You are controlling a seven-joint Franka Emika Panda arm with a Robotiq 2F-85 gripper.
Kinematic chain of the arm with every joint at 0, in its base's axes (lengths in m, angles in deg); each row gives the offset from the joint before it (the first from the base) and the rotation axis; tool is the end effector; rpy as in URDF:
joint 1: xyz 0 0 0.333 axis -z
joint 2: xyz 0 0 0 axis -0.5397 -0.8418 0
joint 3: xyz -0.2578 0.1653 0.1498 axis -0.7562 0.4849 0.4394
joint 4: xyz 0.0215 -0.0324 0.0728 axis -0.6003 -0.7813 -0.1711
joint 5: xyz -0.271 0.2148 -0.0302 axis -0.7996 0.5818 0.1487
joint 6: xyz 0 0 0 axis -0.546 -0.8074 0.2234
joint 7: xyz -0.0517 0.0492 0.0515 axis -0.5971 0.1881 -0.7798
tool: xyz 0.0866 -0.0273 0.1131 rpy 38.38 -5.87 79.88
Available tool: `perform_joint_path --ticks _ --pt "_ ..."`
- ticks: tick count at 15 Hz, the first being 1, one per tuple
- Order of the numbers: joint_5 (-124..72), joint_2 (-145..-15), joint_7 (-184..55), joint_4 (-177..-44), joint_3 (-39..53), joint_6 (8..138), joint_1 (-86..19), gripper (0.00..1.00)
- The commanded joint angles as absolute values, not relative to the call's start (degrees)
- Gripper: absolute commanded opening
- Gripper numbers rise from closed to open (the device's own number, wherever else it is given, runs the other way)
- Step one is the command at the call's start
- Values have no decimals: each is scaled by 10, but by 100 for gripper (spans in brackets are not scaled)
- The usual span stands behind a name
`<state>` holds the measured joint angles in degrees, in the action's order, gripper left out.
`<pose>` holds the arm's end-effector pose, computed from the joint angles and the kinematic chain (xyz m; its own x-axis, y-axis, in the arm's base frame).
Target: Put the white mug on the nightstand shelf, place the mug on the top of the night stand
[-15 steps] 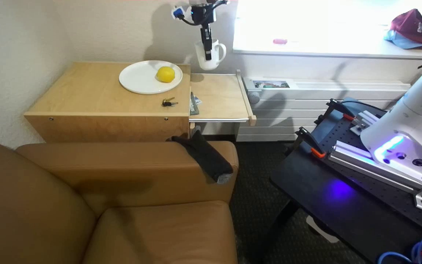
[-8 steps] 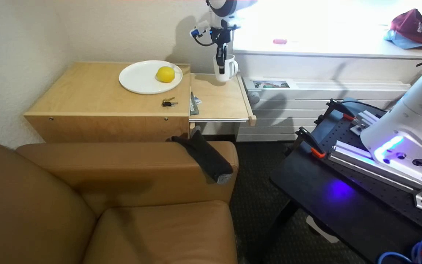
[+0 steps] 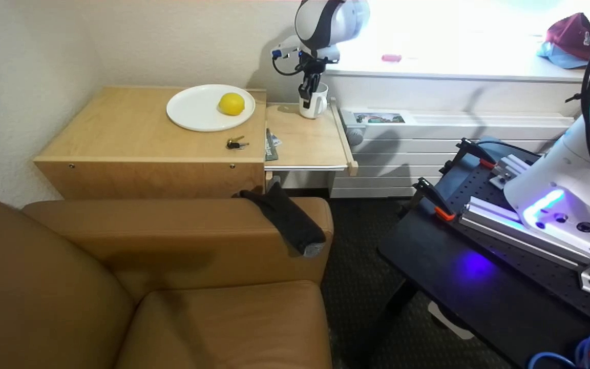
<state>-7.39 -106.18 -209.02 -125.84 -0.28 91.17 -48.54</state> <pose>0.6239 0.0535 0.1452 -0.9061 -0.4177 -0.0669 -0.4166 0.9086 -0.0301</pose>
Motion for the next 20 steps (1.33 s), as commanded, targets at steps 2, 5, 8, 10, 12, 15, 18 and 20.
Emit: perform_joint_path --ticks 2,5,8,10,12,15,18,20 --pt "-10 -1056 -2090 -1280 14 976 -484 1" --pt "4 -1052 -2090 -1282 7 971 -494 1" --pt "-5 -1048 -2090 -1283 1 948 -500 1" --pt "-16 -1047 -2090 -1284 3 938 -499 1" --pt "-26 -1048 -2088 -1283 2 923 -503 16" --pt "-48 -1051 -2088 -1281 -18 882 -530 32" --pt "-78 -1044 -2088 -1281 -46 845 -562 40" --pt "-99 -1028 -2089 -1285 -61 831 -579 54"
